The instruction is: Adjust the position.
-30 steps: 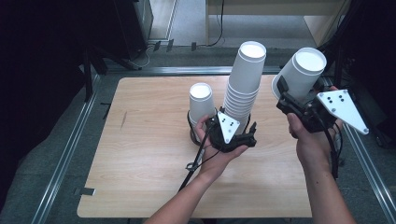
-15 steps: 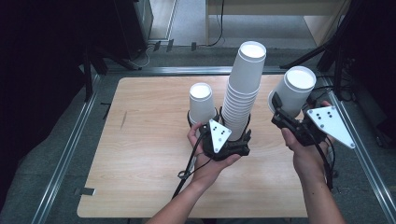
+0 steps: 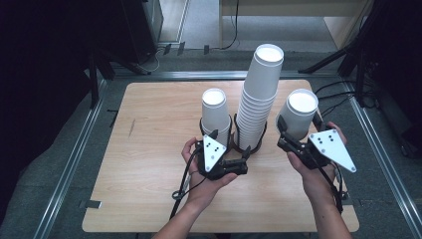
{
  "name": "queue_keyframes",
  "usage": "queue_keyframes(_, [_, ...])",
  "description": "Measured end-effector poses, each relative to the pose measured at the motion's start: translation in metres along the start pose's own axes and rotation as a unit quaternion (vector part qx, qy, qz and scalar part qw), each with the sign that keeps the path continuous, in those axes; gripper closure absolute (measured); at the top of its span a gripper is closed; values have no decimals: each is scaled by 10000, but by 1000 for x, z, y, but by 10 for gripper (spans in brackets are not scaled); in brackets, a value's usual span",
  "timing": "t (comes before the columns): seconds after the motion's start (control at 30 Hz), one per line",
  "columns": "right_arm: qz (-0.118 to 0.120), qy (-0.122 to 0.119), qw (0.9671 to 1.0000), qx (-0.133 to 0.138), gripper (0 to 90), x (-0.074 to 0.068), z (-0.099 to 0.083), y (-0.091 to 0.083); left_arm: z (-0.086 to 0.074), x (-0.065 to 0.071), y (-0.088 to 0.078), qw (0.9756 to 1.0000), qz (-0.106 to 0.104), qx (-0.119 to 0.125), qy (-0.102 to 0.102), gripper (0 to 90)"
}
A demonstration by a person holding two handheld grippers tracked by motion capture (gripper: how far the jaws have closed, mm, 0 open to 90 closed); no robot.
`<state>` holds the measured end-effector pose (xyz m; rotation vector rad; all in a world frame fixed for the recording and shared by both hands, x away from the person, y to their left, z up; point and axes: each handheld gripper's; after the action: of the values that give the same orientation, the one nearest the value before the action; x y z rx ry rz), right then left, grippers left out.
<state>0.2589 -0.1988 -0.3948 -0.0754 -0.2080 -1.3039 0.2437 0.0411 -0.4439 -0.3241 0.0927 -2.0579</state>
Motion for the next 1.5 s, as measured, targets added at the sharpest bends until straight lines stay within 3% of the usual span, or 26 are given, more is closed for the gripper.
queue_keyframes(0.2, [97, -147, 9998, -89, 184, -14, -16, -4, -7, -13, -12, 9999, 87, -83, -41, 0])
queue_keyframes(0.43, [134, -370, 9990, -188, 184, -27, -29, -10, -5, -25, -25, 9998, -25, -109, -155, 0])
queue_keyframes(0.67, [250, -516, 9979, -290, 183, -40, -42, -15, -10, -31, -35, 9997, -97, -200, -77, 0])
queue_keyframes(0.77, [333, -751, 9959, -377, 183, -49, -51, -18, -12, -34, -38, 9996, -128, -250, -17, 0])
queue_keyframes(0.9, [354, -1112, 9923, -410, 183, -57, -58, -22, -11, -41, -43, 9990, -290, -302, -150, 0])
queue_keyframes(1.0, [354, -1292, 9901, -415, 183, -61, -61, -23, -11, -40, -43, 9988, -350, -328, -124, 0])
queue_keyframes(1.07, [374, -1529, 9867, -412, 183, -67, -65, -23, -11, -41, -44, 9983, -420, -404, -75, 0])
queue_keyframes(1.1, [391, -1609, 9854, -408, 183, -69, -66, -24, -10, -43, -44, 9970, -575, -502, -123, 0])
queue_keyframes(1.3, [512, -1822, 9810, -416, 182, -80, -72, -25, -11, -46, -43, 9958, -671, -584, -200, 0])
queue_keyframes(1.33, [546, -1975, 9779, -407, 182, -85, -74, -25, -11, -47, -43, 9952, -736, -605, -222, 0])
queue_keyframes(1.43, [599, -2183, 9732, -398, 182, -91, -78, -25, -11, -48, -43, 9929, -914, -713, -274, 0])
queue_keyframes(1.5, [614, -2234, 9720, -399, 182, -93, -80, -26, -11, -48, -42, 9920, -968, -759, -287, 0])
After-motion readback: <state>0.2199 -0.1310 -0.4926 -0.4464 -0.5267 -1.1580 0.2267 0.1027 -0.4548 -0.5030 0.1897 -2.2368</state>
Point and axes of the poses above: each handheld gripper's, and its own axes: y roughly forward along the jaws, z roughly out of its top, x roughly to its right, and after that the axes turned 7 degrees about -y, right-handed
